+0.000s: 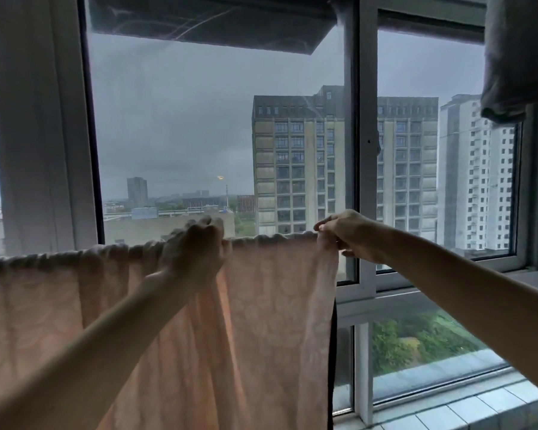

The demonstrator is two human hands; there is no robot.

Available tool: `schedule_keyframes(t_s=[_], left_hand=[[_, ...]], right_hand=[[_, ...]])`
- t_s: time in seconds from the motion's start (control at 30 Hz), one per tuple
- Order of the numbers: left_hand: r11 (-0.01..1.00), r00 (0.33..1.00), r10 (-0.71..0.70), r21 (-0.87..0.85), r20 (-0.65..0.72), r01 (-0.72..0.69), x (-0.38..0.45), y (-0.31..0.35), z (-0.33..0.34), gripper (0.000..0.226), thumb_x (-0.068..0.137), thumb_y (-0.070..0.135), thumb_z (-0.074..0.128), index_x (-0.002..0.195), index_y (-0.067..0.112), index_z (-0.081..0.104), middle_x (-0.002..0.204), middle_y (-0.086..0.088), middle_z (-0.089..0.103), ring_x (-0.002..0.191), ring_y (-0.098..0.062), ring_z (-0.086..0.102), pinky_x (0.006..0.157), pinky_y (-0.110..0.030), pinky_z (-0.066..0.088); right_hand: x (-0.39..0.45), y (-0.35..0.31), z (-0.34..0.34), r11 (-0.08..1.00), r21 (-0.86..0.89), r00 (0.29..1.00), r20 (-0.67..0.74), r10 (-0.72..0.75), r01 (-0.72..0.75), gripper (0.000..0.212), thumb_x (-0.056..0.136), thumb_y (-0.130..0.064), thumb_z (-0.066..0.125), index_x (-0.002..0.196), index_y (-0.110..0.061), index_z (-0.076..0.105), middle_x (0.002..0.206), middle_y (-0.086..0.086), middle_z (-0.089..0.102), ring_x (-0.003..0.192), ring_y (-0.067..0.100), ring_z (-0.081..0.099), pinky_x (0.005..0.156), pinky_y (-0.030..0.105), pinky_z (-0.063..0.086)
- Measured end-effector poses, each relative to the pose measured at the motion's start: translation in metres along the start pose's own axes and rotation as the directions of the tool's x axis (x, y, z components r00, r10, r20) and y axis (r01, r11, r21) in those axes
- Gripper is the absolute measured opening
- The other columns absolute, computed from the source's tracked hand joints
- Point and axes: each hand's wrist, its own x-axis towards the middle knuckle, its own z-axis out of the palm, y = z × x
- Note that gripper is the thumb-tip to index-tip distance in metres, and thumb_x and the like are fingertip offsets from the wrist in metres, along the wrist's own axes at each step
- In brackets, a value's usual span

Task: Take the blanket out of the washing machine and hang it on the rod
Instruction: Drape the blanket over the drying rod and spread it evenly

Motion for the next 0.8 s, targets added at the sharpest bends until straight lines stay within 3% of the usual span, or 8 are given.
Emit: schedule_keyframes(t_s=[0.1,0.23,0.33,0.47,0.63,0.8], left_hand=[[0.979,0.983,0.185,-0.088,0.012,-0.183,0.001,0.020,0.005,0.028,0.090,0.010,0.051,0.115,0.016,0.063,0.111,-0.003,0.068,0.101,-0.023,0.063,0.087,-0.038,0.052],[0.932,0.941,0.326,-0.199,0.093,-0.303,0.007,0.038,0.012,0.025,0.097,0.027,0.048,0.117,0.023,0.064,0.112,0.002,0.068,0.096,-0.021,0.067,0.081,-0.040,0.055],[0.951,0.963,0.265,-0.182,0.057,-0.251,0.014,0.033,0.016,0.024,0.096,0.038,0.049,0.098,0.023,0.068,0.094,0.000,0.071,0.084,-0.024,0.068,0.074,-0.039,0.055],[0.986,0.989,0.149,-0.072,0.001,-0.149,0.010,0.015,0.015,0.026,0.098,0.031,0.047,0.085,0.015,0.061,0.083,-0.008,0.068,0.078,-0.031,0.065,0.065,-0.033,0.045],[0.994,0.994,0.107,0.002,-0.016,-0.107,0.004,0.005,0.014,0.020,0.098,0.020,0.045,0.082,0.013,0.054,0.081,-0.009,0.066,0.076,-0.032,0.065,0.063,-0.033,0.043],[0.995,0.993,0.070,0.070,-0.094,-0.064,-0.002,0.026,0.022,0.012,0.088,0.007,0.053,0.096,0.012,0.060,0.094,-0.006,0.066,0.091,-0.028,0.062,0.071,-0.038,0.048]], right_hand=[[-0.001,-0.001,0.004,0.997,0.051,0.998,-0.024,0.059,-0.058,0.021,0.098,-0.013,0.041,0.097,-0.008,0.061,0.087,0.006,0.057,0.074,0.016,0.052,0.060,0.030,0.037],[-0.002,-0.004,0.002,0.993,0.097,0.995,-0.056,0.079,-0.073,0.027,0.099,-0.015,0.040,0.103,-0.009,0.066,0.096,0.007,0.063,0.082,0.018,0.054,0.061,0.030,0.037],[-0.003,-0.007,-0.003,0.992,0.116,0.991,-0.120,0.056,-0.042,0.030,0.099,-0.014,0.039,0.098,-0.013,0.069,0.097,0.008,0.064,0.086,0.018,0.054,0.066,0.028,0.040],[-0.003,0.000,-0.006,0.995,0.088,0.994,-0.104,0.045,-0.036,0.029,0.099,-0.017,0.039,0.098,-0.014,0.067,0.093,0.005,0.063,0.086,0.019,0.054,0.081,0.036,0.036],[-0.001,0.019,-0.013,0.995,0.073,0.998,-0.008,0.065,-0.065,0.021,0.097,-0.008,0.042,0.105,-0.012,0.061,0.080,0.002,0.063,0.075,0.015,0.055,0.072,0.034,0.035],[0.007,0.040,-0.018,0.982,-0.149,0.990,-0.061,-0.126,0.116,0.017,0.093,0.001,0.045,0.098,-0.010,0.057,0.088,0.007,0.068,0.072,0.014,0.055,0.056,0.022,0.041]])
